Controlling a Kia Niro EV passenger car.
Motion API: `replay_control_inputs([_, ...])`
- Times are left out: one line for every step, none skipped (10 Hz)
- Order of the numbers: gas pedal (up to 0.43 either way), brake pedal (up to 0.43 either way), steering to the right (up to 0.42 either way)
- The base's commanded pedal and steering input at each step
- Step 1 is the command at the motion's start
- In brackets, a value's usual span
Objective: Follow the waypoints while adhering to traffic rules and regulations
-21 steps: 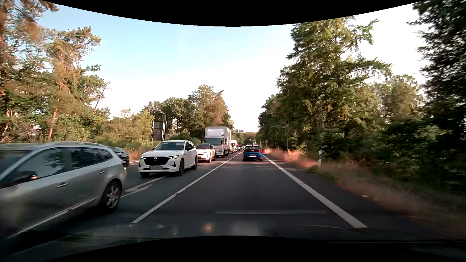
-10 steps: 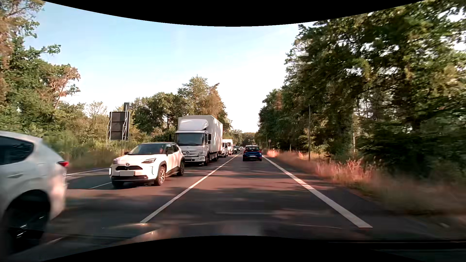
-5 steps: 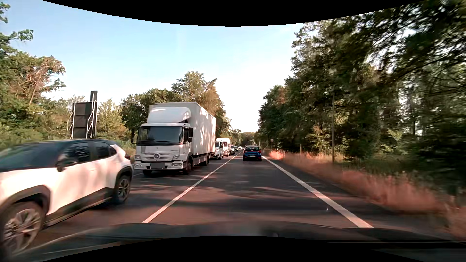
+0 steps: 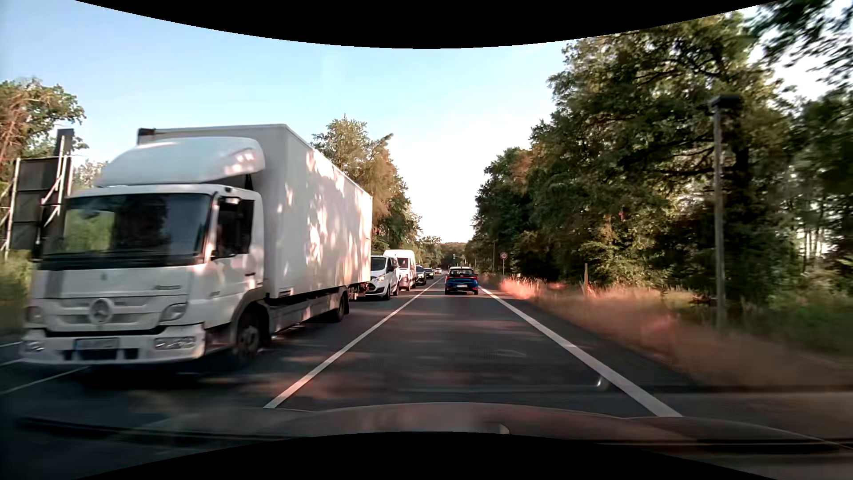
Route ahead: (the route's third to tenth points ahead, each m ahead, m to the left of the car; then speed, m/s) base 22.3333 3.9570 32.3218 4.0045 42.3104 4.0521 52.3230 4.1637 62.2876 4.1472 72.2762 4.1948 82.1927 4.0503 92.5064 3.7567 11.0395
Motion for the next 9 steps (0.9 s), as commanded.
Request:
replay_control_inputs([0.228,0.0,0.001])
replay_control_inputs([0.228,0.0,0.001])
replay_control_inputs([0.228,0.0,0.001])
replay_control_inputs([0.228,0.0,0.001])
replay_control_inputs([0.228,0.0,0.001])
replay_control_inputs([0.228,0.0,0.001])
replay_control_inputs([0.228,0.0,0.001])
replay_control_inputs([0.228,0.0,0.001])
replay_control_inputs([0.228,0.0,0.001])
